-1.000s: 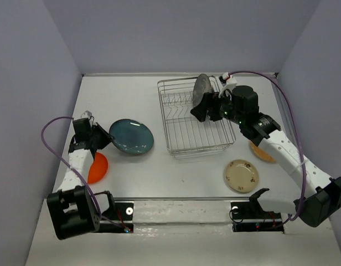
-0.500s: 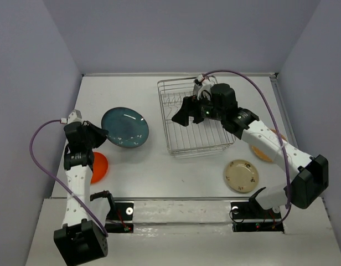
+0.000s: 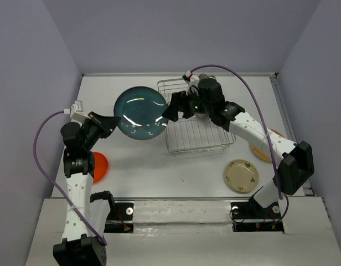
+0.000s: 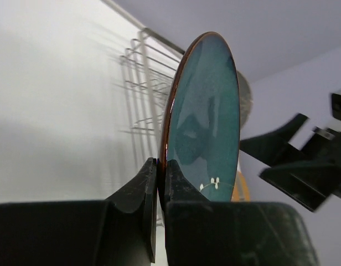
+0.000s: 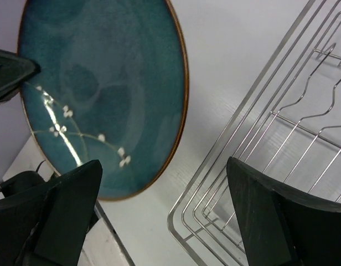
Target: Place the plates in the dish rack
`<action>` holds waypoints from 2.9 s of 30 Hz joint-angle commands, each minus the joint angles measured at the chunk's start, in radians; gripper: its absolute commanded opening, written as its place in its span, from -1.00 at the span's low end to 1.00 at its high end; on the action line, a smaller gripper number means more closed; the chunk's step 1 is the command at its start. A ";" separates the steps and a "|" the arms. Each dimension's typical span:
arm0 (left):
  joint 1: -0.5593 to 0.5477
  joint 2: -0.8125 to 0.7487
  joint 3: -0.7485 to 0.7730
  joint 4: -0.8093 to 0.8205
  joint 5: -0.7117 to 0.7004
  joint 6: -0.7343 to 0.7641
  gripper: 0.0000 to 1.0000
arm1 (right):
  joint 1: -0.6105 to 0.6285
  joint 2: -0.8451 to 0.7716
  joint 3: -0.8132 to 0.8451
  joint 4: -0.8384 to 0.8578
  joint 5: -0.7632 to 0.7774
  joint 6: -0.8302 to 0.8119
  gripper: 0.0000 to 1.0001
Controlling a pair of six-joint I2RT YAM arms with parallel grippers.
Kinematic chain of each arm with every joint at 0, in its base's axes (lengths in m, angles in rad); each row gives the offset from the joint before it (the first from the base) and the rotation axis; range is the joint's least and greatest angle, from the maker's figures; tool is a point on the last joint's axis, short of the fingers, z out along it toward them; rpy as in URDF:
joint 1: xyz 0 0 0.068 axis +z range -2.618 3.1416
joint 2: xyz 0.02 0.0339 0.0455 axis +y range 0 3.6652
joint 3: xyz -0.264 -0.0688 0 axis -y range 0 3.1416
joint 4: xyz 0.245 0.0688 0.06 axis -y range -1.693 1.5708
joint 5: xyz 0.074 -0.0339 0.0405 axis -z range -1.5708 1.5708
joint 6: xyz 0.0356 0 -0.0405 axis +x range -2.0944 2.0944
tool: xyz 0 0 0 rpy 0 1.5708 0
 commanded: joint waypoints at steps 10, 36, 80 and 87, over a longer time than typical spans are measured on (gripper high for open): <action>-0.139 -0.051 0.005 0.433 0.284 -0.204 -0.89 | -0.002 -0.046 -0.059 0.159 -0.055 0.070 0.58; -0.388 -0.155 -0.050 -0.050 -0.101 0.362 0.98 | -0.055 -0.045 0.369 -0.210 0.952 -0.191 -0.87; -0.403 -0.151 -0.017 -0.052 -0.149 0.310 0.98 | -0.134 0.238 0.300 -0.209 0.831 -0.139 0.12; -0.403 -0.137 0.159 -0.055 -0.122 0.243 0.98 | -0.134 0.151 0.350 -0.279 0.761 -0.131 0.59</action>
